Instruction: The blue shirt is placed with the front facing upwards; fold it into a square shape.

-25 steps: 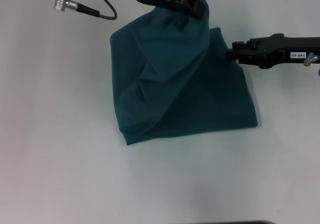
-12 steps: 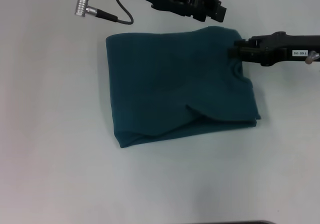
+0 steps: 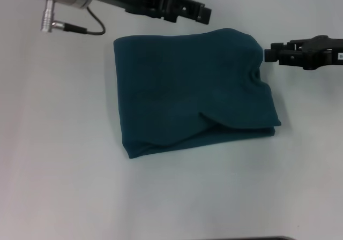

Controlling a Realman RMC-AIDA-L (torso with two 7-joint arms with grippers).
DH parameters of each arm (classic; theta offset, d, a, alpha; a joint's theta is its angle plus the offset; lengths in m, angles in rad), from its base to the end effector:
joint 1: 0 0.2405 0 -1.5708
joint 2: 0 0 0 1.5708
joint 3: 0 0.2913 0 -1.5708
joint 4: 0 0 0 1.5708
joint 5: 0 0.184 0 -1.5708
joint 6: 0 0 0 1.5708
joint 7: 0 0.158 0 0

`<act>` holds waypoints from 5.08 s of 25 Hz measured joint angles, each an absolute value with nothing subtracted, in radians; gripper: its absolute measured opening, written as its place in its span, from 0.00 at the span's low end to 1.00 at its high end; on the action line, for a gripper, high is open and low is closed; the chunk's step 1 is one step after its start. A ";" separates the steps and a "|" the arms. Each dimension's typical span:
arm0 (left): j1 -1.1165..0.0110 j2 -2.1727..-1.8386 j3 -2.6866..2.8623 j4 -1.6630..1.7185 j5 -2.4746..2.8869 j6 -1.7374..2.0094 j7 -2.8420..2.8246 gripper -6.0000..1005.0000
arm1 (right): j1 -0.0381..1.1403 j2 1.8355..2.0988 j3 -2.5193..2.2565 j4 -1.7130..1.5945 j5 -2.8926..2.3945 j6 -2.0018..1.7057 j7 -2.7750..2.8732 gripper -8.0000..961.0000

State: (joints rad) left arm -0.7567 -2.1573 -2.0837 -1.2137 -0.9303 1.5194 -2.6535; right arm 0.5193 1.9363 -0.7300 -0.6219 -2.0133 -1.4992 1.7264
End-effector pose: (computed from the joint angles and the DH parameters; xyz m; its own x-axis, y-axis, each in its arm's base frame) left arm -0.1247 0.3793 -0.0385 0.5973 0.7598 0.2568 0.7903 -0.6121 -0.0269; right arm 0.3088 0.3440 0.0179 0.6420 -0.6170 -0.4551 -0.7280 -0.6768 -0.1094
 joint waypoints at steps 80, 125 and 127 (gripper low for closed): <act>-0.553 -2.136 -2.233 -1.031 -0.930 1.494 -2.238 0.96 | 0.604 1.959 -0.712 -0.531 -2.218 -1.495 2.125 0.38; -0.563 -2.129 -2.230 -1.031 -0.929 1.497 -2.224 0.96 | 0.583 1.935 -0.682 -0.612 -2.269 -1.507 2.206 0.07; -0.563 -2.129 -2.228 -1.031 -0.928 1.497 -2.224 0.96 | 0.580 1.942 -0.682 -0.611 -2.296 -1.494 2.207 0.07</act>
